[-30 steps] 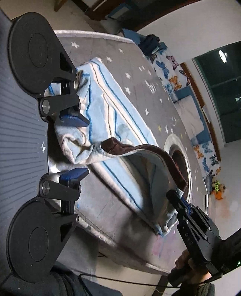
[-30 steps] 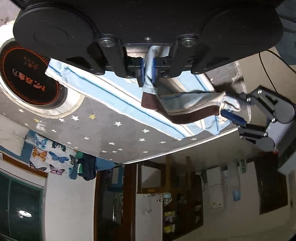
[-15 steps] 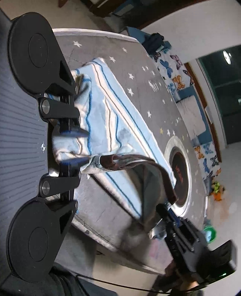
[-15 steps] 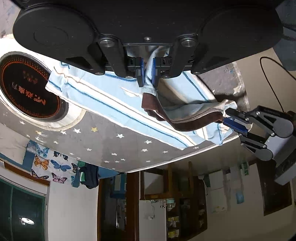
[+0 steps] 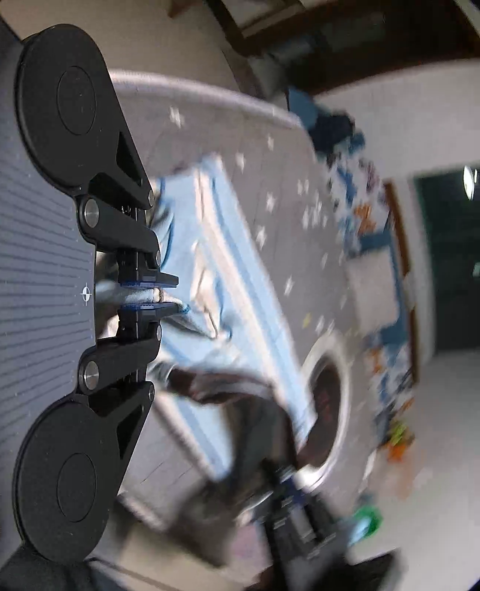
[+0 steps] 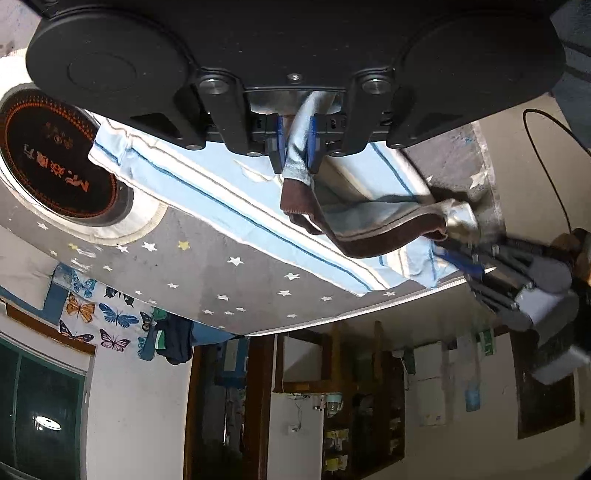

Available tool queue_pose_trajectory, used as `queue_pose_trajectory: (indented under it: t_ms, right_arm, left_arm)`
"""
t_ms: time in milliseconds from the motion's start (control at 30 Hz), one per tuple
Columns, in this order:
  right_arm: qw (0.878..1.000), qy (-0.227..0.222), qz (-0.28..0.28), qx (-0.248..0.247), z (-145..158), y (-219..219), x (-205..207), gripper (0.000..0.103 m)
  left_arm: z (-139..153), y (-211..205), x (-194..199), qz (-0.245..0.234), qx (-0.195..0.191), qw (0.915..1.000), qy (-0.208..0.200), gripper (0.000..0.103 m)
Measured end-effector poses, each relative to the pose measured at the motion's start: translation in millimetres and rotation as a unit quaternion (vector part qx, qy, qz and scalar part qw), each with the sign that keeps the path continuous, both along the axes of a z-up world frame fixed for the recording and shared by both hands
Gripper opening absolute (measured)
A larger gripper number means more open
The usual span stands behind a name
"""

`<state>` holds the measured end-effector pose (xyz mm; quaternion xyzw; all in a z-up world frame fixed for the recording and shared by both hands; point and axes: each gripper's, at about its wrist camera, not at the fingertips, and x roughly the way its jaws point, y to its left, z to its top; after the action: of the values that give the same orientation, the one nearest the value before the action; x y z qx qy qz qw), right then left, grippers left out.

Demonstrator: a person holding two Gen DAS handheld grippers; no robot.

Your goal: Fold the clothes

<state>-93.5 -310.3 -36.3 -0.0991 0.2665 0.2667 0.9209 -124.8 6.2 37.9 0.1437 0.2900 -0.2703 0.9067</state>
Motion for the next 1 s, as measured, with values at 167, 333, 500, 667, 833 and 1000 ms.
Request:
queue_pose_trajectory:
  t_ms: [167,333,500,667,833,1000]
  right_arm:
    - [1.000,0.009,0.002,-0.005,3.7,0.0,5.2,0.013]
    - [1.000,0.018,0.004,-0.009,8.6,-1.3,10.1,0.012]
    - [1.000,0.028,0.006,-0.014,13.5,-2.7,15.0,0.012]
    - [0.999,0.037,0.007,-0.018,18.5,-4.0,20.0,0.009]
    - [0.998,0.013,0.000,-0.054,41.6,-5.0,44.4,0.006]
    - [0.992,-0.031,-0.029,-0.116,83.6,-7.1,97.5,0.005]
  left_arm:
    - [-2.4,0.3,3.8,0.000,0.009,0.9999,0.014,0.010]
    - [-3.6,-18.8,2.7,-0.039,0.054,0.9978,-0.008,0.039]
    - [-9.7,-30.0,6.4,-0.072,0.082,0.9940,-0.012,0.012]
    - [-3.9,-27.8,28.2,-0.063,0.057,0.9963,0.010,0.008]
    - [25.3,-11.5,81.6,0.007,-0.007,0.9996,0.026,0.008]
    - [77.9,-2.1,161.7,0.083,-0.064,0.9941,0.027,0.007]
